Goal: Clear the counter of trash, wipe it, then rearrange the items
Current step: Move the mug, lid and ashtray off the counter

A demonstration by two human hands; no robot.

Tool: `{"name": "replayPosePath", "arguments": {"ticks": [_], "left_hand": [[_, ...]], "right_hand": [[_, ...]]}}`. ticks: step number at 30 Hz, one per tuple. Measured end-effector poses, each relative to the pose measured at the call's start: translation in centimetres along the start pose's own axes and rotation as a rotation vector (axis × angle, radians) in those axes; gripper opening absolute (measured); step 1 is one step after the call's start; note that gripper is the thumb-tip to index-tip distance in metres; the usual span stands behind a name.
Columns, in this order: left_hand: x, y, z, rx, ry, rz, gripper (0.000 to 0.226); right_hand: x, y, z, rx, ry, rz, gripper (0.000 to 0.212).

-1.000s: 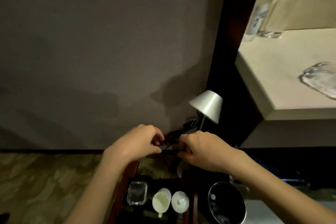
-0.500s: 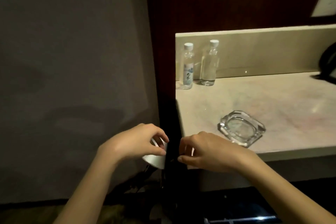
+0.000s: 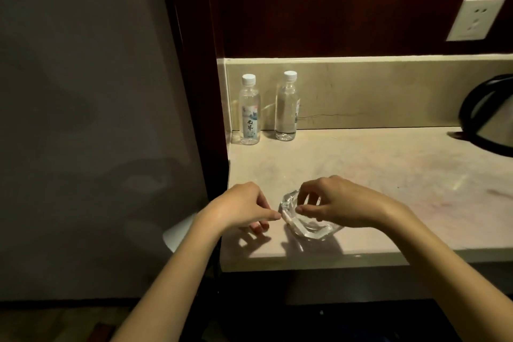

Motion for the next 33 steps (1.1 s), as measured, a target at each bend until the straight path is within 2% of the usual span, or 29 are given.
{"name": "replayPosePath", "arguments": {"ticks": [4,6,9,14,18,24,28,33], "left_hand": [[-1.5,1.9,0.5,0.038,-0.081,0.028,0.039],[-1.9,2.8,0.6,0.078,-0.103,0.037,0.039],[-2.5,3.7,0.6,0.218,-0.107,0.052,0.034],[-3.1,4.1,0.5,0.267,-0.092,0.114,0.028],[-3.4,4.0,-0.2,0.326,-0.066,0.151,0.026],[-1.9,2.3,-2.8,0.374,0.004,0.338,0.02],[0.8,-0.3,-5.6,0.418,0.035,0.378,0.019],[6.1,-3.5,-10.4,0.358,0.063,0.386,0.015]], "right_hand": [[-1.2,-1.2,3.6,-0.063,0.082,0.047,0.029],[-2.2,-1.3,5.8,-0.055,0.153,0.078,0.029],[-3.3,-0.3,8.2,-0.034,0.25,0.02,0.032],[-4.2,1.4,9.5,-0.255,0.238,-0.006,0.02],[-3.9,1.9,9.6,-0.418,0.242,0.009,0.025],[-3.0,2.4,6.3,-0.57,0.131,0.101,0.031],[-2.9,3.5,2.1,-0.697,0.049,0.109,0.032],[-3.4,6.6,-4.2,-0.757,-0.022,0.068,0.028]]}}
Point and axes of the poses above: each hand's wrist, its own x-axis away from the middle knuckle, its own y-axis out of the palm, z = x × y, the point moved 2 cm from there along -x, towards the middle knuckle, and after that the axes turned 5 degrees about y, right-handed, at the moved point
